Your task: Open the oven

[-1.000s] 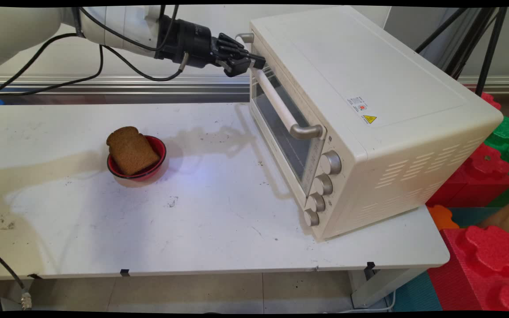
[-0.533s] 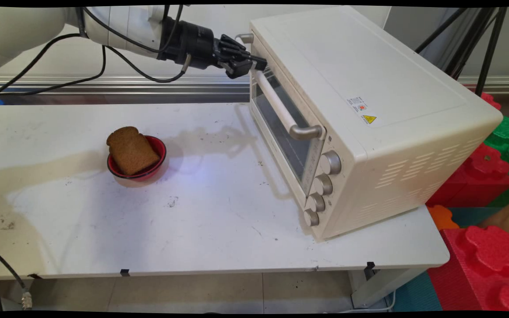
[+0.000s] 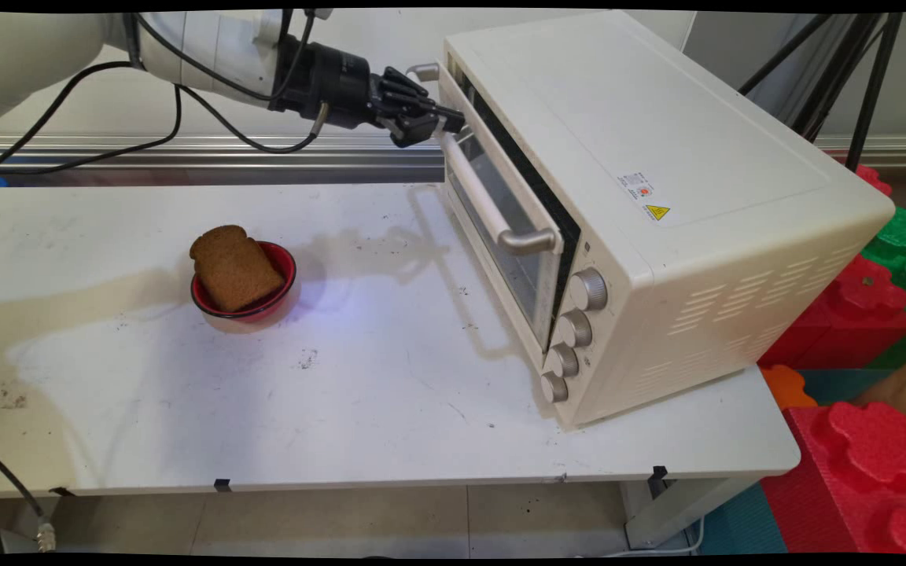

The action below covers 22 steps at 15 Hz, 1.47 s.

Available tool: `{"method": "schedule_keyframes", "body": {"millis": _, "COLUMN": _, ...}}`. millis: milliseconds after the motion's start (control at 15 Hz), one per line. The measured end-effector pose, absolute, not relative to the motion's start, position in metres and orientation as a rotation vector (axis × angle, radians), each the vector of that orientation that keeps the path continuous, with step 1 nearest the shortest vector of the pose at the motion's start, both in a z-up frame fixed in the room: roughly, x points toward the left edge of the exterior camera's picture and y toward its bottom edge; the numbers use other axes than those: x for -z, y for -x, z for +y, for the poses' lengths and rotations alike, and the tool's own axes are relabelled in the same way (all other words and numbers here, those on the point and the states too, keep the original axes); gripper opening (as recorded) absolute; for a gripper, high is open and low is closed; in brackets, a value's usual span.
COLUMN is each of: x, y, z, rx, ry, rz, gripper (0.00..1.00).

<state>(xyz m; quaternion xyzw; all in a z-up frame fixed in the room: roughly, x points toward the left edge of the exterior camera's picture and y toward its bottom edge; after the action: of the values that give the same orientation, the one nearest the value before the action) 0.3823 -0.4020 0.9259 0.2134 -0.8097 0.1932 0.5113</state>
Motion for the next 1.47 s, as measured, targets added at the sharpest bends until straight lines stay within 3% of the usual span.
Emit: {"method": "schedule_keyframes", "body": {"millis": 1467, "x": -0.893, "y": -0.442, "z": -0.361, "rx": -0.445, "ry": -0.499, "rz": -2.071, "gripper": 0.0}}
